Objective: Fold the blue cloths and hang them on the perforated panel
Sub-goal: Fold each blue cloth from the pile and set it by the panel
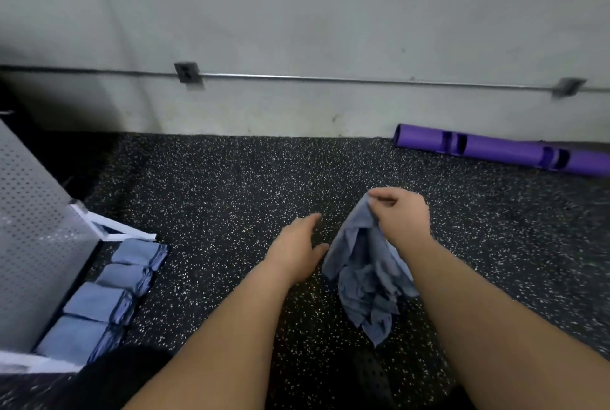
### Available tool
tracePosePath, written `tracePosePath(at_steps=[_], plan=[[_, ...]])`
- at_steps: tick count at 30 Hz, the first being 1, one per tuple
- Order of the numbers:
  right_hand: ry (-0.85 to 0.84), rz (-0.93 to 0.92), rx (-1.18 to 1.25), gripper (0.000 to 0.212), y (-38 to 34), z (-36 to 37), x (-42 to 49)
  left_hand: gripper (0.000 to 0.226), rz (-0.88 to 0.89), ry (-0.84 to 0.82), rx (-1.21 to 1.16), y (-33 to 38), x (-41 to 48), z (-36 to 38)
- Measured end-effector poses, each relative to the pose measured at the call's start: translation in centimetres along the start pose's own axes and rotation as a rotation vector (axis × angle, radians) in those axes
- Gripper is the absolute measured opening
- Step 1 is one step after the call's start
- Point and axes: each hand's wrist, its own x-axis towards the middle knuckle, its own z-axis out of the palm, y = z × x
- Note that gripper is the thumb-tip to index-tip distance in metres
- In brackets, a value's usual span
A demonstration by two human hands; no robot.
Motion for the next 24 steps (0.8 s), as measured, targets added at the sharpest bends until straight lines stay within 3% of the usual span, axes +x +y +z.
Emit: tracePosePath(at_steps=[7, 14, 18, 24], plan=[[0.016, -0.146, 0.286, 0.017, -7.7, -3.1, -2.8, 0.074, 0.070, 0.142, -0.067, 3.3, -3.9, -6.6], [-0.120, -0.270, 0.587, 0.023, -14.6, -5.2, -5.1, 0.059, 0.150, 0.329, -0.168, 5.6, -6.5, -12.5], [-0.198, -0.287, 0.595, 0.039, -16.9, -4.9, -5.3, 0.028, 0.164, 0.436, -0.295, 5.8, -7.0, -14.7], [-0.333, -0.341, 0.618, 0.033, -16.6, -1.2, -6.7, 0.028, 0.271, 0.516, -0.336, 5.1, -8.2, -15.8]])
